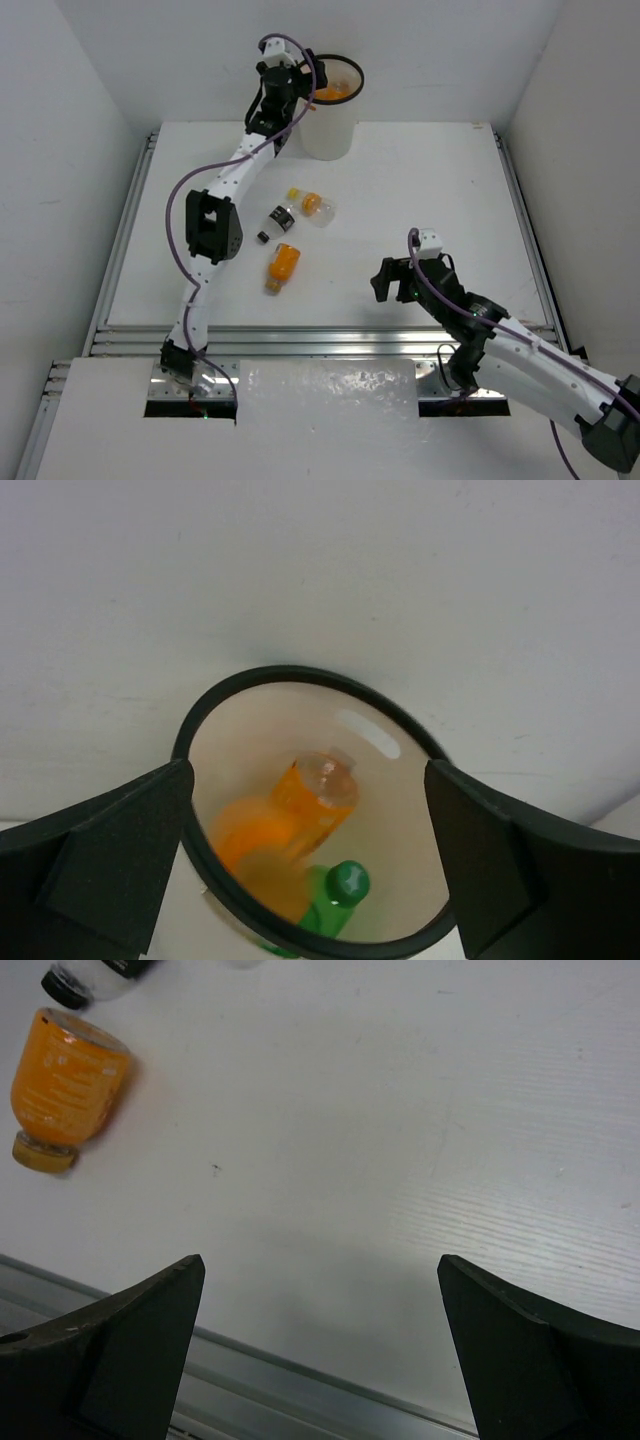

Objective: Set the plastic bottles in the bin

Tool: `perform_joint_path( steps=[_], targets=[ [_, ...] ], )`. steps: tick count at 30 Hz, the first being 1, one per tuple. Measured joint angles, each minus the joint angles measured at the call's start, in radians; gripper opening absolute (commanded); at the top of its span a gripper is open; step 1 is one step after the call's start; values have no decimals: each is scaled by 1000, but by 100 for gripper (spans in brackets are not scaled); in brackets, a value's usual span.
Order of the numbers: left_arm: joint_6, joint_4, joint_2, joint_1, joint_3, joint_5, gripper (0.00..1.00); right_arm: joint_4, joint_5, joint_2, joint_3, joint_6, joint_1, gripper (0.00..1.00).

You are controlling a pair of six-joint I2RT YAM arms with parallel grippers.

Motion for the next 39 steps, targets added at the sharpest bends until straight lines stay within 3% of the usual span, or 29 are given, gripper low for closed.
perform_joint_path(
  steps=[6,9,14,19,22,27,33,36,38,39],
  targets=[
    [10,16,-44,-2,19,55,100,71,-51,105,-11,-19,0,99],
    [32,-76,-232,-28,-122,5,100,130,-91,217,2,-44,1,99],
    [-31,-290,-811,-116,-592,-120,100,172,-140,538,192,19,3,99],
    [-165,-373,-1457,-135,-1126,-190,100,251,-162,777,363,215,58,99],
    [-209,-452,-1709,-123,-1285,-228,100,290,-160,897,433,288,124,99],
    [-222,-603,-1785,-123,-1453,-232,100,332,-131,1088,564,364,228,99],
    [-222,-732,-1854,-123,-1632,-224,100,334,-78,1254,713,381,253,98],
    [-222,-755,-1897,-123,-1657,-219,100,266,-25,1323,809,391,253,87],
    [-221,-748,-1911,-123,-1656,-216,100,241,13,1353,847,381,253,67],
    [-221,-743,-1920,-123,-1656,-216,100,236,26,1357,849,373,253,49]
  ],
)
